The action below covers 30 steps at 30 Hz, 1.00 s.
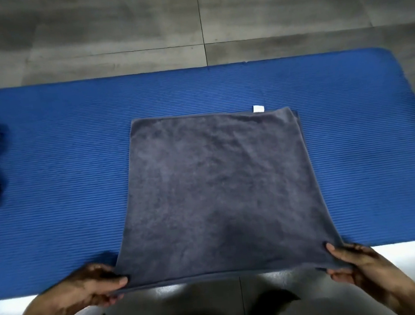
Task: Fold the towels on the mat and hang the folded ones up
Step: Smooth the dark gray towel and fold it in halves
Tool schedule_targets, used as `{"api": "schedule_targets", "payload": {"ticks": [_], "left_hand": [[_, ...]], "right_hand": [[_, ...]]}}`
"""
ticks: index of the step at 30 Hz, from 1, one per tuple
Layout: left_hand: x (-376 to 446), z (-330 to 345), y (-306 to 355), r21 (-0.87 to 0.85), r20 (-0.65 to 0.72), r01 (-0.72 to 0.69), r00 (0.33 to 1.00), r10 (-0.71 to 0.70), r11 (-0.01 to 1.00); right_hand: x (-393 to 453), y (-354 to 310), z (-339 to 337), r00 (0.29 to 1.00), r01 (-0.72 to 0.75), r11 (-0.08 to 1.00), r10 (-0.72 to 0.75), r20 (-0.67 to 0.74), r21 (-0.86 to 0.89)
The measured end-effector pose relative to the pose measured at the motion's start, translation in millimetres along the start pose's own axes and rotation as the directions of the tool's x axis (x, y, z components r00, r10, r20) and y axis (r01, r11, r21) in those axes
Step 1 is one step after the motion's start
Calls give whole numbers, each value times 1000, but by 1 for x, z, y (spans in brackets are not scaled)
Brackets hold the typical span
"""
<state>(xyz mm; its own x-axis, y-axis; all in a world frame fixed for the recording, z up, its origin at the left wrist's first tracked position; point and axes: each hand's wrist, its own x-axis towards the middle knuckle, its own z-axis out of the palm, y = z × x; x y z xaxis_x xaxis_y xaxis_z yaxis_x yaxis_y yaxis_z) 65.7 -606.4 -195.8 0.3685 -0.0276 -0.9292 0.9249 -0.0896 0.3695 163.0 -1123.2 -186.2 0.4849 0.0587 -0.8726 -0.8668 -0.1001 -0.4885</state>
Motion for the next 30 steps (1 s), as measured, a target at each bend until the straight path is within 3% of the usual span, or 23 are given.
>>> {"api": "schedule_targets", "payload": {"ticks": [2, 4, 9, 15, 17, 19, 20, 21, 22, 23, 24, 26, 28, 30], "left_hand": [[-10, -3, 3, -14, 21, 15, 1000, -15, 1000], [-14, -5, 14, -149, 11, -6, 1000, 8, 989], [-4, -3, 85, -408, -155, -196, 977, 144, 892], [35, 1, 168, -593, -368, -453, 888, 276, 666], [50, 16, 175, -385, -456, -541, 816, 356, 748], [66, 29, 158, 152, -498, -587, 649, 575, 795], [75, 34, 145, 446, -414, -543, 580, 702, 712], [81, 39, 131, 692, -280, -455, 547, 789, 561], [86, 41, 118, 860, -146, -343, 545, 826, 378], [88, 42, 108, 943, -64, -233, 576, 815, 239], [87, 44, 102, 974, -43, -150, 610, 791, 169], [84, 48, 102, 986, -92, -50, 630, 771, 158], [83, 50, 109, 985, -130, -5, 633, 763, 171], [83, 52, 118, 984, -153, 44, 687, 710, 171]], "right_hand": [[-12, -7, -1, 999, -24, 1000, 25, 36, -13], [-16, -22, 1, 998, -23, 999, 21, 57, 38], [14, -95, 21, 999, 25, 960, -35, 31, 280], [75, -176, 51, 979, 185, 877, -203, -7, 443], [86, -179, 62, 957, 289, 879, -280, -80, 379], [91, -160, 72, 855, 499, 865, -483, -190, 43], [93, -144, 71, 749, 590, 764, -639, -177, -262], [95, -127, 69, 651, 577, 546, -757, -62, -607], [100, -112, 64, 589, 470, 231, -800, 109, -852], [103, -99, 59, 579, 324, -50, -779, 239, -945], [104, -88, 54, 615, 206, -200, -735, 286, -958], [107, -76, 52, 658, 106, -258, -706, 262, -960], [109, -72, 54, 601, 66, -275, -756, 258, -959], [110, -72, 58, 518, 65, -295, -807, 285, -953]]}}
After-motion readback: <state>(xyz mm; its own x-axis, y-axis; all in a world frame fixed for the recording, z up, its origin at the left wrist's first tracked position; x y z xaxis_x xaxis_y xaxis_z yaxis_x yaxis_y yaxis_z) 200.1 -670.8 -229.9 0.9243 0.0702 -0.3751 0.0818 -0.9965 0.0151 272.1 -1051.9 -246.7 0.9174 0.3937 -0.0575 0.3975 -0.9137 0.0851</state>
